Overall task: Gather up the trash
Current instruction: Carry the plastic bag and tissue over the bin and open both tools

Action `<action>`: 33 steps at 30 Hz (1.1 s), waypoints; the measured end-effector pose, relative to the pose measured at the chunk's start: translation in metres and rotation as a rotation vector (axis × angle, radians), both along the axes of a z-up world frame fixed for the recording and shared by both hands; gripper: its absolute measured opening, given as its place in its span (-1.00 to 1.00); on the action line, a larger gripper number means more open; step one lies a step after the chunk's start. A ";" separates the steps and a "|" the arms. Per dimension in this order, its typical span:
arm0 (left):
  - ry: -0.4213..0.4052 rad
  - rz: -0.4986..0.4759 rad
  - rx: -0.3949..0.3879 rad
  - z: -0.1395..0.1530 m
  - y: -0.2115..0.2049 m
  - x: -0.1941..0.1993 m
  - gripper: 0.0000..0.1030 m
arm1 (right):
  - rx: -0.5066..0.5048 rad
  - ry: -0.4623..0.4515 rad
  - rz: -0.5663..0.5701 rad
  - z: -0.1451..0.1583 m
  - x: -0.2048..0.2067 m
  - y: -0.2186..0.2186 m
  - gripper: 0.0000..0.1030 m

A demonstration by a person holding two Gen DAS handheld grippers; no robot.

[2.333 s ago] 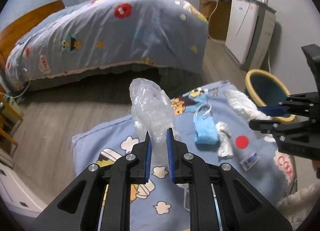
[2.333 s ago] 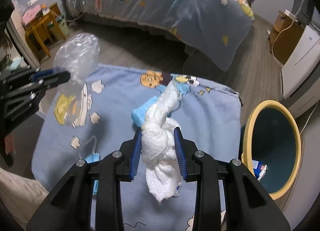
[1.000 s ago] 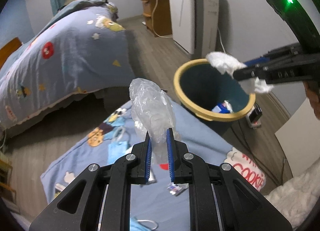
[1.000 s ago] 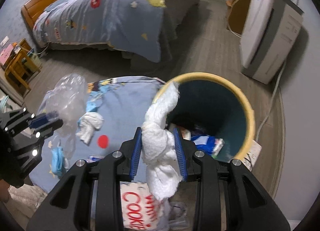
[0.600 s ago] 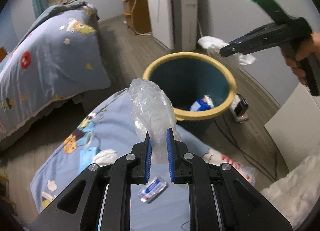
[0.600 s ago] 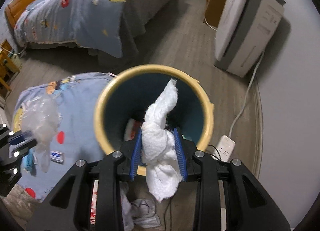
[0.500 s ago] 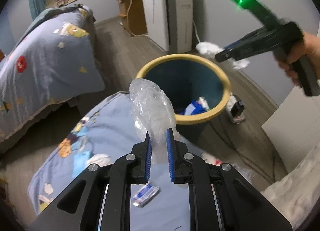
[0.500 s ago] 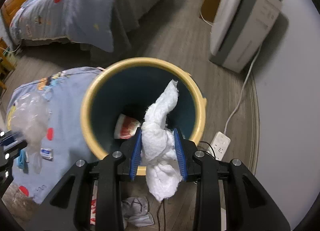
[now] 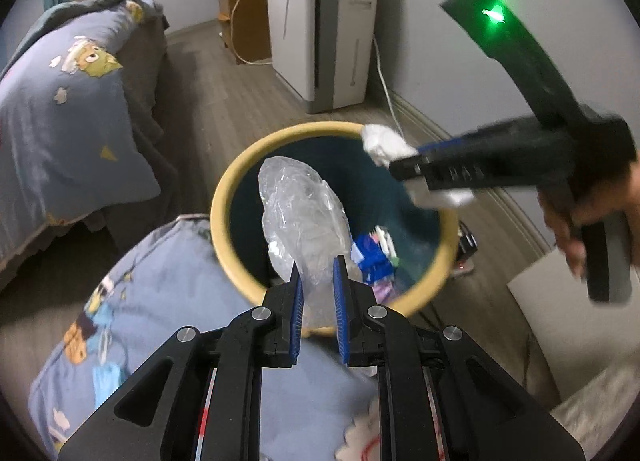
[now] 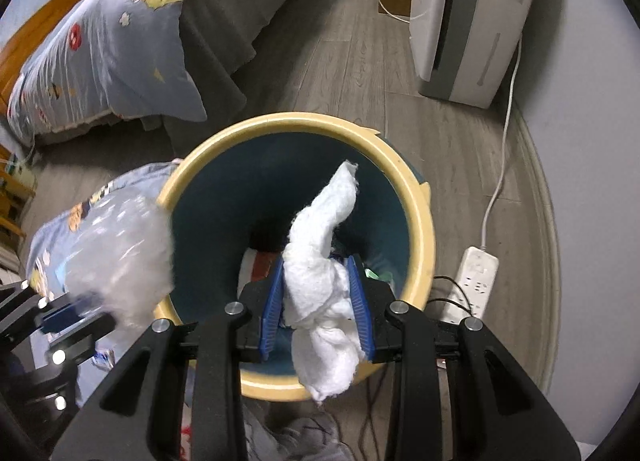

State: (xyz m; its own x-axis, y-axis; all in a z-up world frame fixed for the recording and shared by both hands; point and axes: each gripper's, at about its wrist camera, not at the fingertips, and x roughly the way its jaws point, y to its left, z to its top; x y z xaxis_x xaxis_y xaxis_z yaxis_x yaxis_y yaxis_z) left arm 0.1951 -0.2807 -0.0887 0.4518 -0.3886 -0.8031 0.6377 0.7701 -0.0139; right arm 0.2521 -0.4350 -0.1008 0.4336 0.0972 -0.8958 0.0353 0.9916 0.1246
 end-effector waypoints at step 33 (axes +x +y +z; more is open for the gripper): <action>-0.014 -0.051 0.035 -0.050 -0.013 0.077 0.32 | 0.099 -0.019 -0.101 -0.039 0.048 0.001 0.31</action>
State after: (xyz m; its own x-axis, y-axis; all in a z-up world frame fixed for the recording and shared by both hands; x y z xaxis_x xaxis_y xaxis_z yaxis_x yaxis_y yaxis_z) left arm 0.2717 -0.2934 -0.1392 0.4434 -0.3830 -0.8104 0.6759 0.7367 0.0217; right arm 0.3000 -0.4336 -0.1398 0.4623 0.1396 -0.8757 0.1307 0.9660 0.2230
